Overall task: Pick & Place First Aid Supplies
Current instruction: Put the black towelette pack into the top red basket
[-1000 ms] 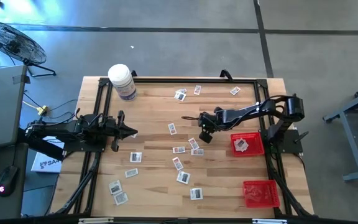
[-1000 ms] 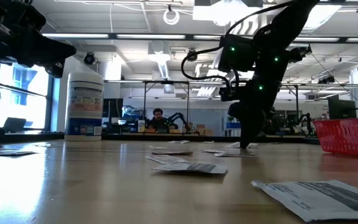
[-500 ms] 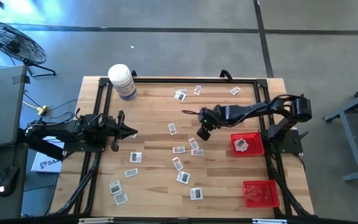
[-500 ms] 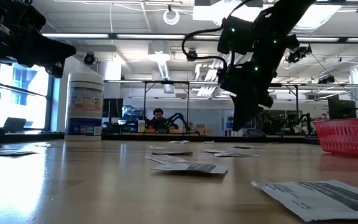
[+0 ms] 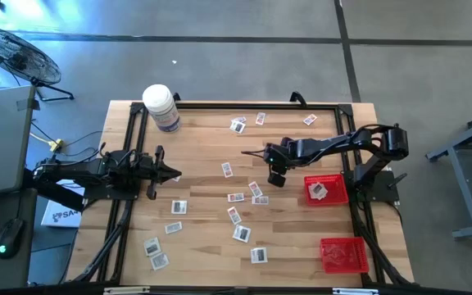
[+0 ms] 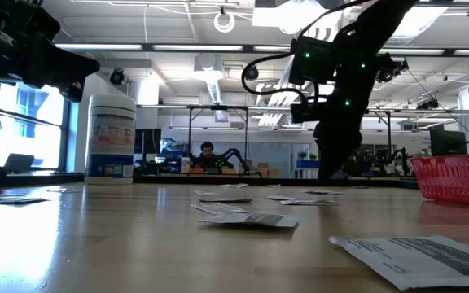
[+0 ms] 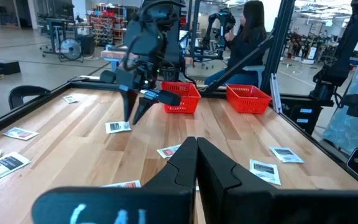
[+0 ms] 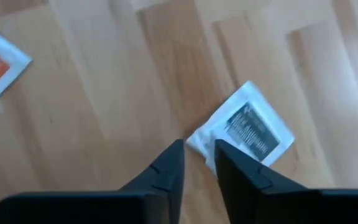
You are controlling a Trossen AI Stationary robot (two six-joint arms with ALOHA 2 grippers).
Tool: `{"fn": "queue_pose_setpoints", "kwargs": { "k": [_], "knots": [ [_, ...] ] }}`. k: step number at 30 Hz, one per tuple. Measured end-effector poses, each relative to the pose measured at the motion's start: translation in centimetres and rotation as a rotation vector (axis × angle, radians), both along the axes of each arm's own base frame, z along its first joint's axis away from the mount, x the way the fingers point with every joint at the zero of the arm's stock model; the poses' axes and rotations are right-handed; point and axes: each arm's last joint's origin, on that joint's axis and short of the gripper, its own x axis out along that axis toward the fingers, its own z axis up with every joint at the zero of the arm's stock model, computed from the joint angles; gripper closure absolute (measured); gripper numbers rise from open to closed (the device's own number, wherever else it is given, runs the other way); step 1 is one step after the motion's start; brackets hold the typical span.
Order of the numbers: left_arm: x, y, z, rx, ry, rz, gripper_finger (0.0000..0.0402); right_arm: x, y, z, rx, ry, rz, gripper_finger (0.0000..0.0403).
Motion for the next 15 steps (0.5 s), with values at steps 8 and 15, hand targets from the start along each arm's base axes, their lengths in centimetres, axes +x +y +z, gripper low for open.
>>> {"fn": "queue_pose_setpoints", "kwargs": {
  "k": [8,15],
  "knots": [
    [0.0,0.0,0.0,0.000,0.000,0.000,0.0401,0.4,-0.6,-0.9,0.020,0.008,0.060,0.0278],
    [0.0,0.0,0.0,0.000,0.000,0.000,0.0401,0.5,-1.4,-2.5,0.050,0.053,0.035,0.0293]
  ]
}}
